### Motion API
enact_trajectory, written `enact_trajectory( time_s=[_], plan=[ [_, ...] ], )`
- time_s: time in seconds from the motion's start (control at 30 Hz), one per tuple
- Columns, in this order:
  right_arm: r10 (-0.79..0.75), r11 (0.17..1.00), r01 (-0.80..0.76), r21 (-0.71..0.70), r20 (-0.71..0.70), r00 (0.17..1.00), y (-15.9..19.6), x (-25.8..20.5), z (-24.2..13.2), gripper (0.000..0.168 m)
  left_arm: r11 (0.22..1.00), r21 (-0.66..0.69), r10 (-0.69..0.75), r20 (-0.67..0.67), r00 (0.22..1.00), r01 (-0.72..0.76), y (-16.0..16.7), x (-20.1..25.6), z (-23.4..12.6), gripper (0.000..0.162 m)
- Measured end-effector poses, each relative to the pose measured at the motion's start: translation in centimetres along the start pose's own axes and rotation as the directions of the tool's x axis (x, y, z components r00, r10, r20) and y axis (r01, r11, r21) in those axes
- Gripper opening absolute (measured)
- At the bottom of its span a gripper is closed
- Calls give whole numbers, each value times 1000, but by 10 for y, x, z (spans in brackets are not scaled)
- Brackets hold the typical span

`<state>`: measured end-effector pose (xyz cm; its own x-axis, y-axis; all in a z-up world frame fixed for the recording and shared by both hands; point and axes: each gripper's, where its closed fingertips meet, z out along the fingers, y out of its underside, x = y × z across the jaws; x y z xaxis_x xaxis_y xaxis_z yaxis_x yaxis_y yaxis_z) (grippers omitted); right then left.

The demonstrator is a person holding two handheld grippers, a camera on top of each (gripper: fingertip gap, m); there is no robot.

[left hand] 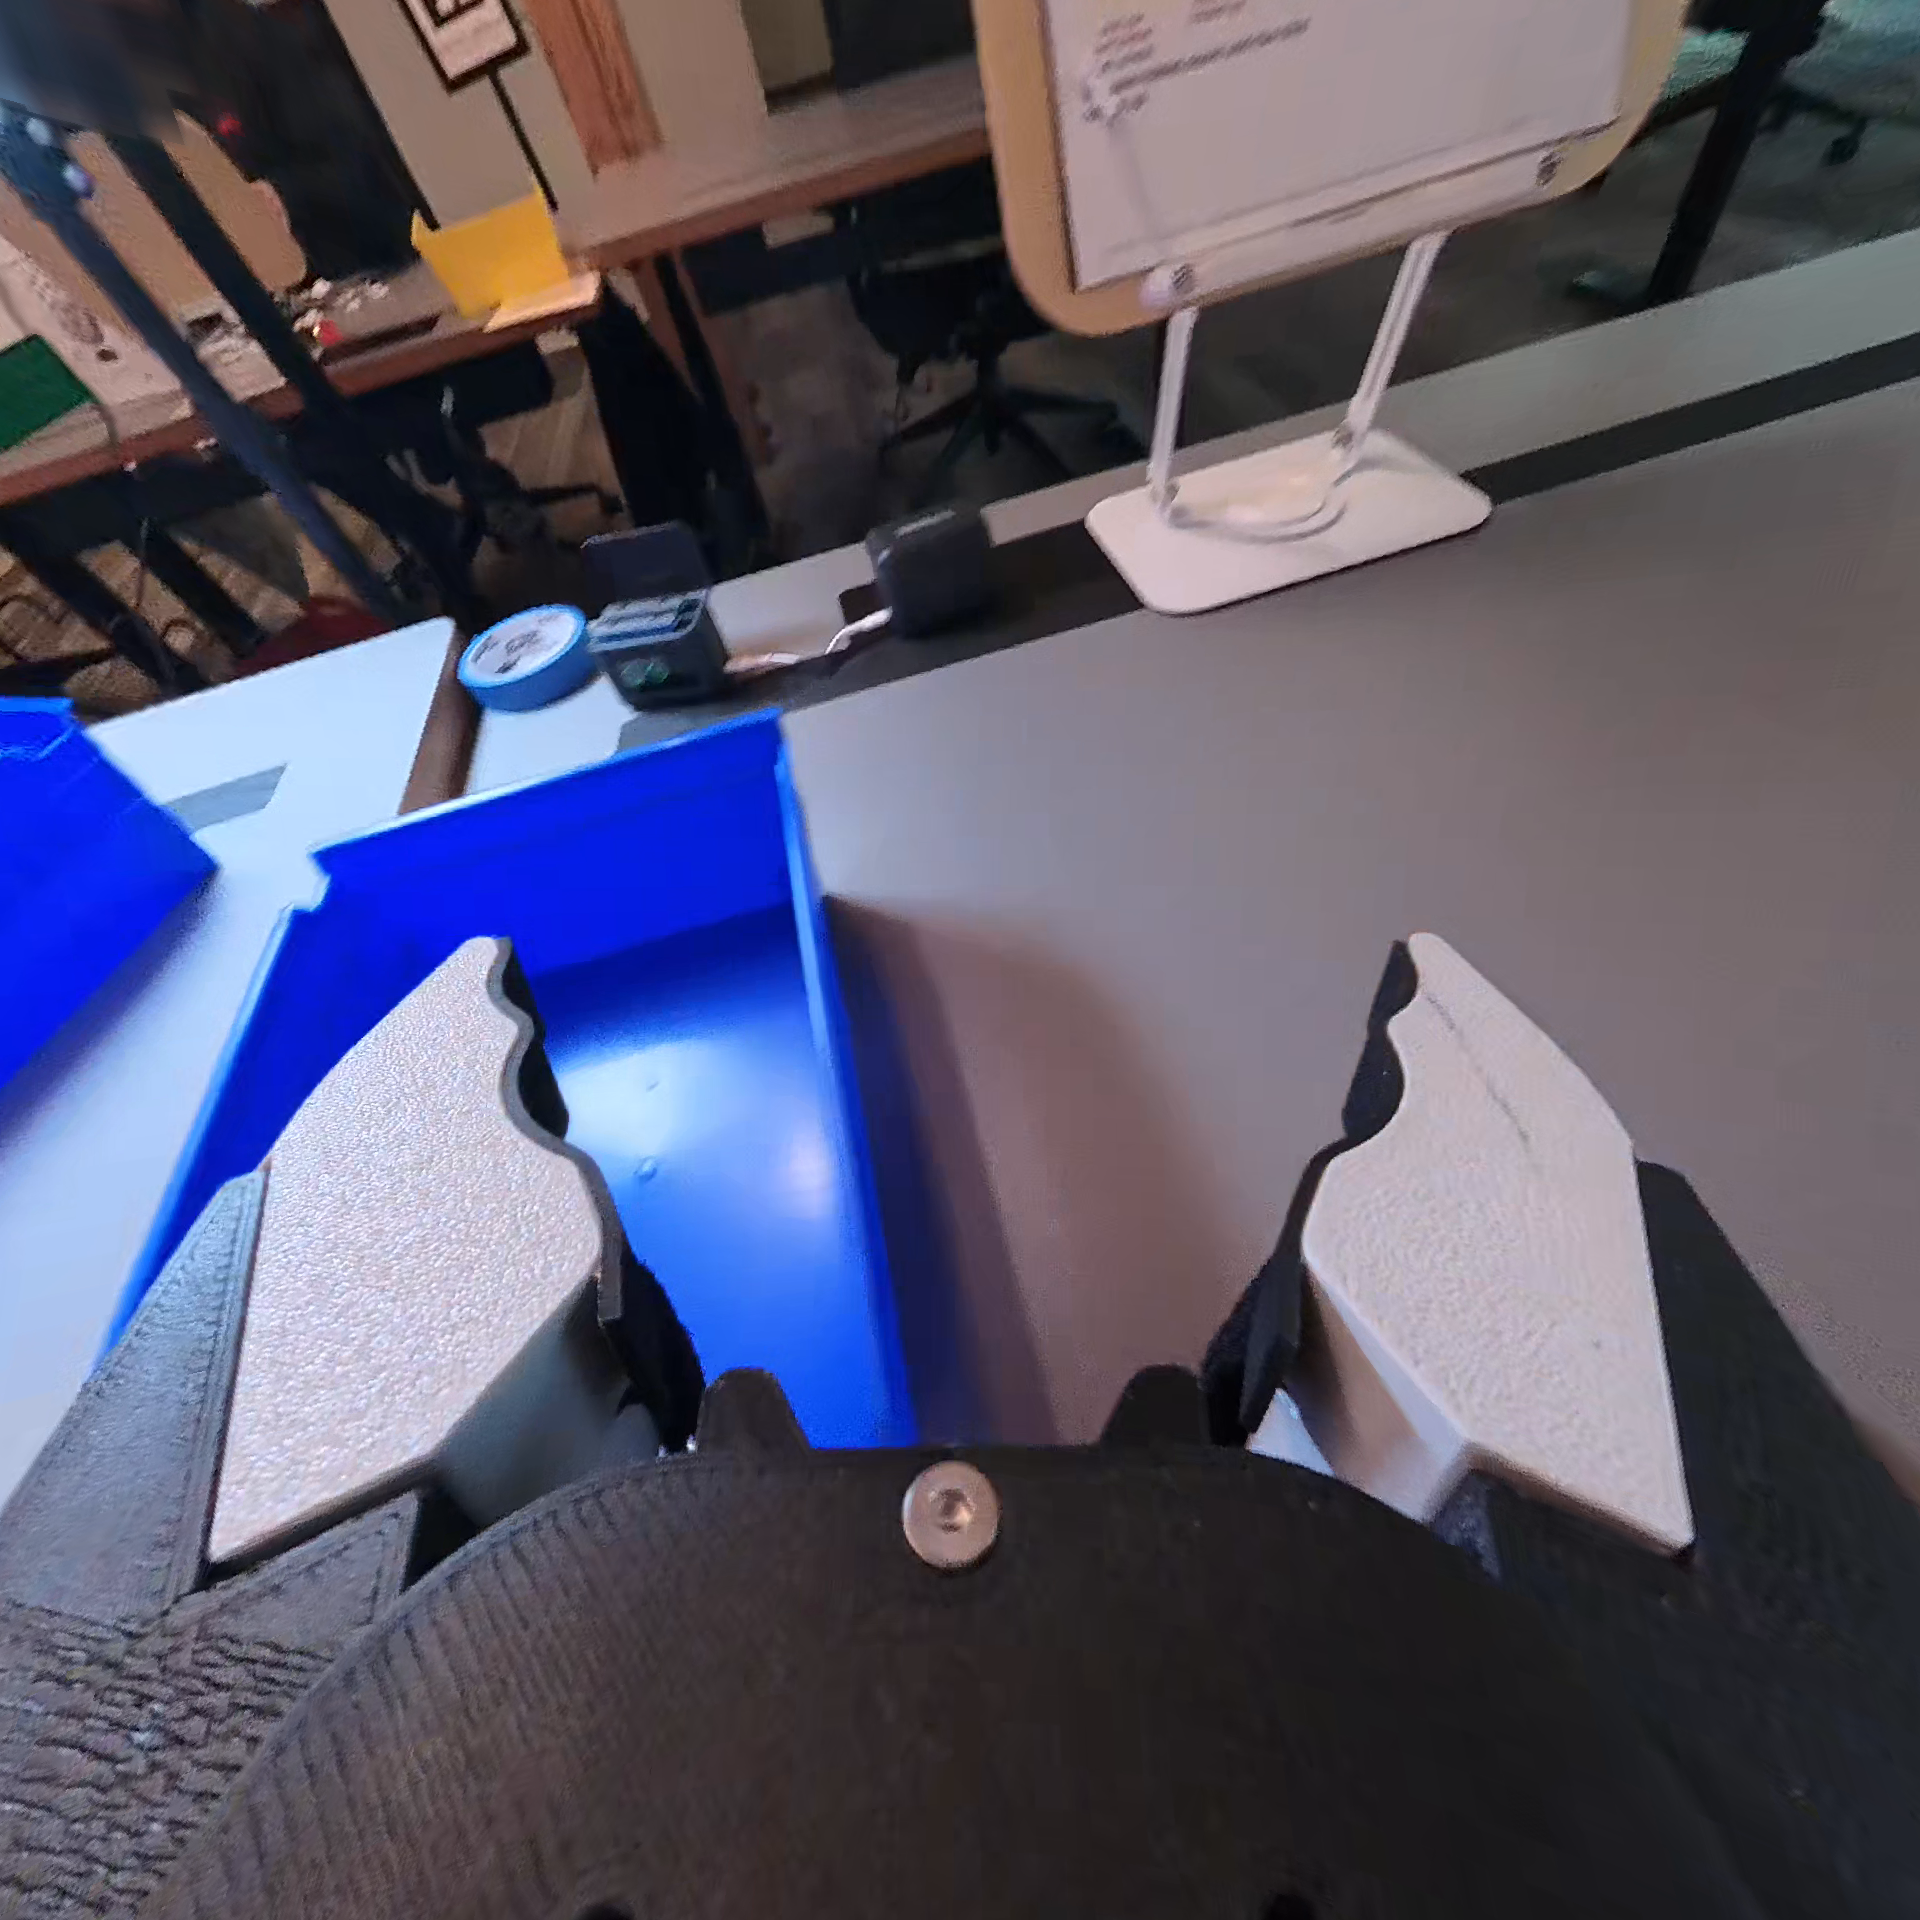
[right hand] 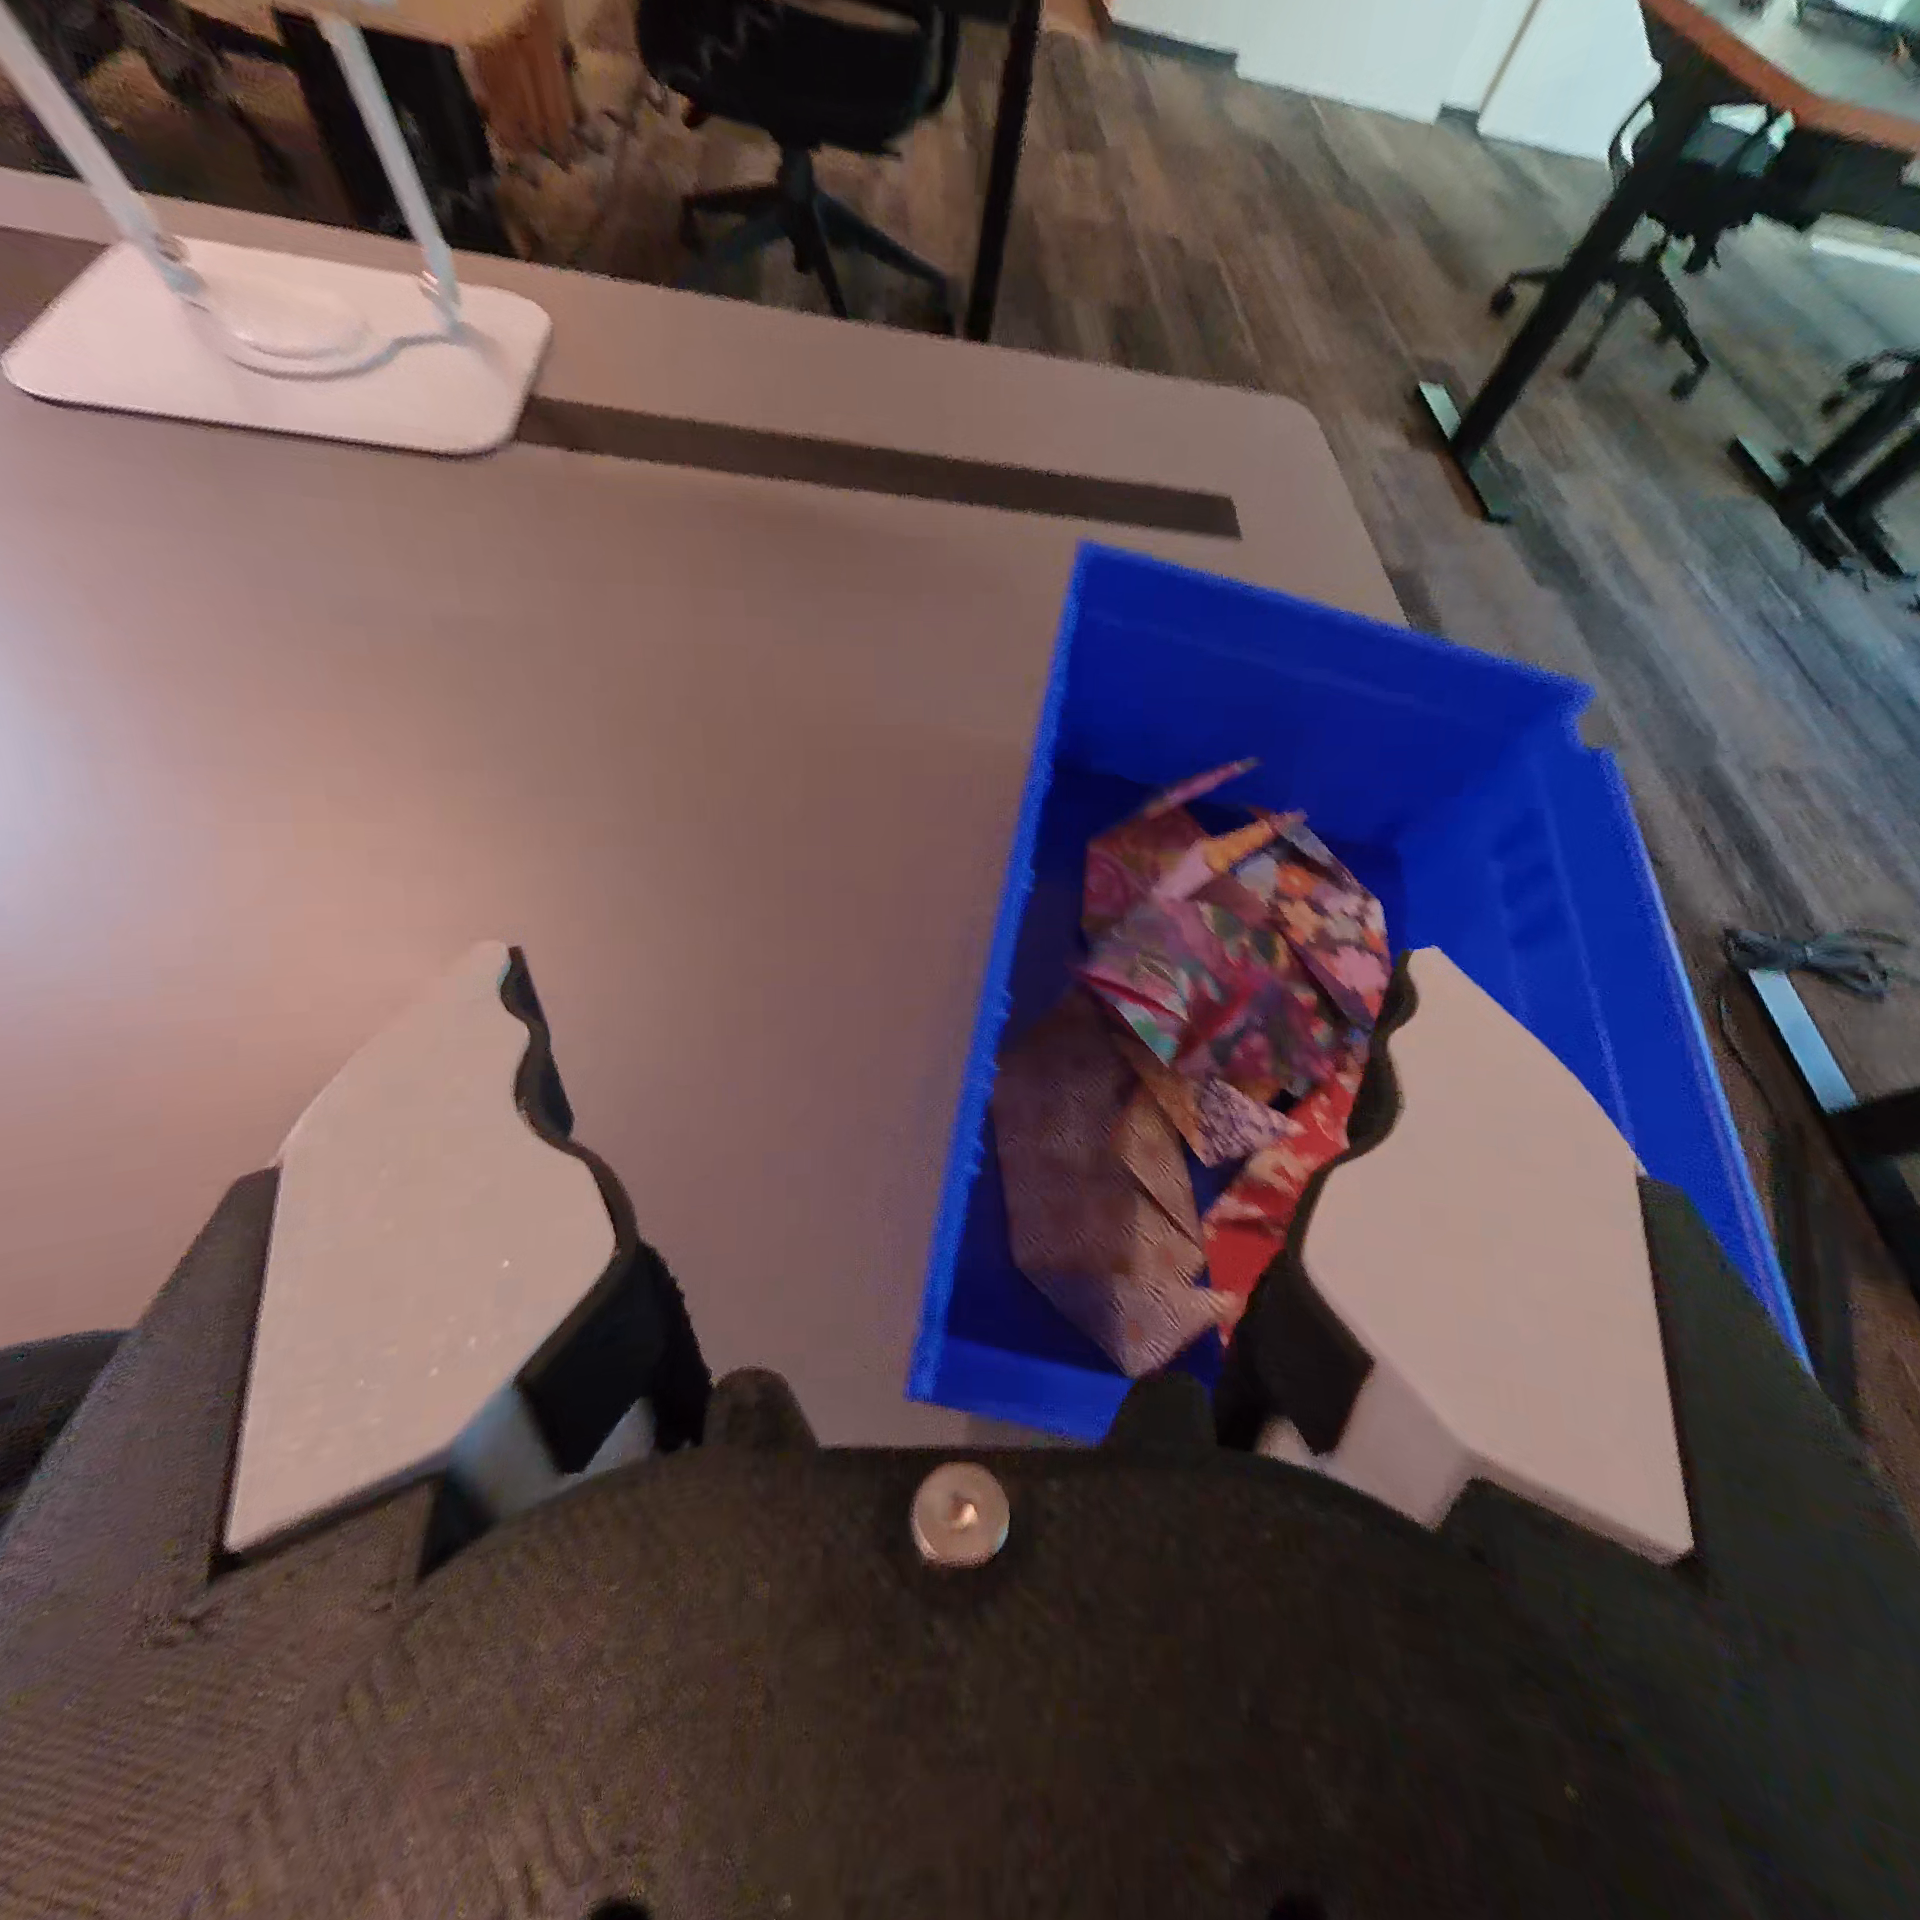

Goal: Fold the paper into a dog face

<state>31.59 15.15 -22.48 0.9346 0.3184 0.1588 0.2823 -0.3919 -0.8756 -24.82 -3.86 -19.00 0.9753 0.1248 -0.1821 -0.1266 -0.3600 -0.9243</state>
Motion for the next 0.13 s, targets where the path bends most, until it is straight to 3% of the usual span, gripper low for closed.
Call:
enact_trajectory(
  time_s=[0.13],
  plan=[
    [-58, 994, 50, 93, 81, 995, -25, -47, 5, 145, 999, 50, 5, -103, 995, 0, -13, 56, 31, 146]
  ],
)
